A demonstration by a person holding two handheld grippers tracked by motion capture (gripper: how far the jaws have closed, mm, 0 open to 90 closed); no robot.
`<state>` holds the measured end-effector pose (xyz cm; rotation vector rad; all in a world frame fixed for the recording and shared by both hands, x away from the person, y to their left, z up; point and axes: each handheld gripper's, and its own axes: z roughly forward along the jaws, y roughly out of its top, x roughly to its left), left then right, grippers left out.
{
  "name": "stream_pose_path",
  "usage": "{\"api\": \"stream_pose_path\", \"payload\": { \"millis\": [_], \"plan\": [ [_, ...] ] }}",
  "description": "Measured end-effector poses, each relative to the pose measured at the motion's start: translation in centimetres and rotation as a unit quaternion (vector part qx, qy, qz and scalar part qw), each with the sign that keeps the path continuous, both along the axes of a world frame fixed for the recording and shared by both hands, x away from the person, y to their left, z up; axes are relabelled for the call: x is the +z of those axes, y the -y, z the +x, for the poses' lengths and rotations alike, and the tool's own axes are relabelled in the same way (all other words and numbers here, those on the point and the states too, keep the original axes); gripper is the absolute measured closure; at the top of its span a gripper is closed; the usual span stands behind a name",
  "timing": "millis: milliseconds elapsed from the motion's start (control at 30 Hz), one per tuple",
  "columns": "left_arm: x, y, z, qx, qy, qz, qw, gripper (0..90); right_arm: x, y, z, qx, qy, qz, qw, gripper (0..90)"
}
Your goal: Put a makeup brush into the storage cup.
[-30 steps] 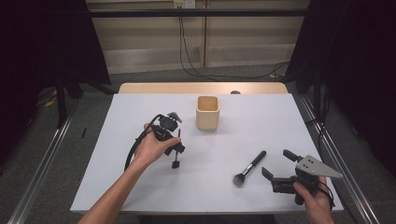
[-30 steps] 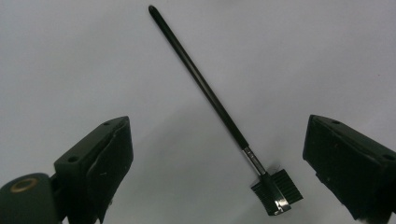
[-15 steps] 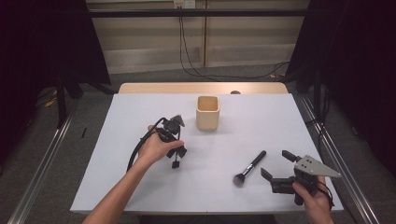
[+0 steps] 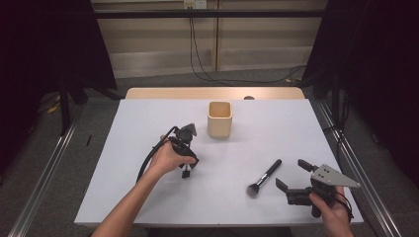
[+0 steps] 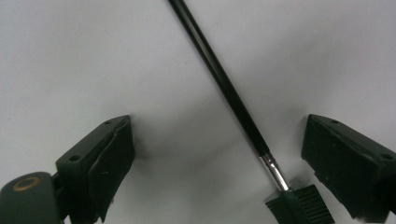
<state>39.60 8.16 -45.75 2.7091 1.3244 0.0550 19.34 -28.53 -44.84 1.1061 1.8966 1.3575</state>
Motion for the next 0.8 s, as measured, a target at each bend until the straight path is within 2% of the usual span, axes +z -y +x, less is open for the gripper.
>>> {"api": "stream_pose_path", "payload": {
  "millis": [167, 367, 567, 733, 800],
  "plan": [
    [0.3, 0.3, 0.1, 0.011, -0.014, 0.011, 0.9998, 15.5, 0.0, 0.0, 0.0, 0.002, -0.001, 0.0, 1.0, 0.0],
    [0.6, 0.5, 0.5, 0.016, -0.033, 0.022, 0.9991, 29.8, 0.0, 0.0, 0.0, -0.001, -0.003, -0.001, 1.0, 0.0],
    [1.0, -0.5, 1.1, 0.025, -0.034, 0.017, 0.9989, 51.8, -0.1, -0.1, -0.1, 0.005, -0.005, -0.002, 1.0, 0.0],
    [1.0, -0.4, 1.1, 0.02, -0.034, 0.024, 0.9989, 55.9, -0.1, -0.1, 0.0, 0.008, -0.007, -0.003, 0.9999, 0.0],
    [1.0, -0.3, 1.1, 0.016, -0.036, 0.025, 0.9989, 60.2, -0.1, -0.2, 0.0, 0.009, -0.009, -0.004, 0.9999, 0.0]
  ]
}}
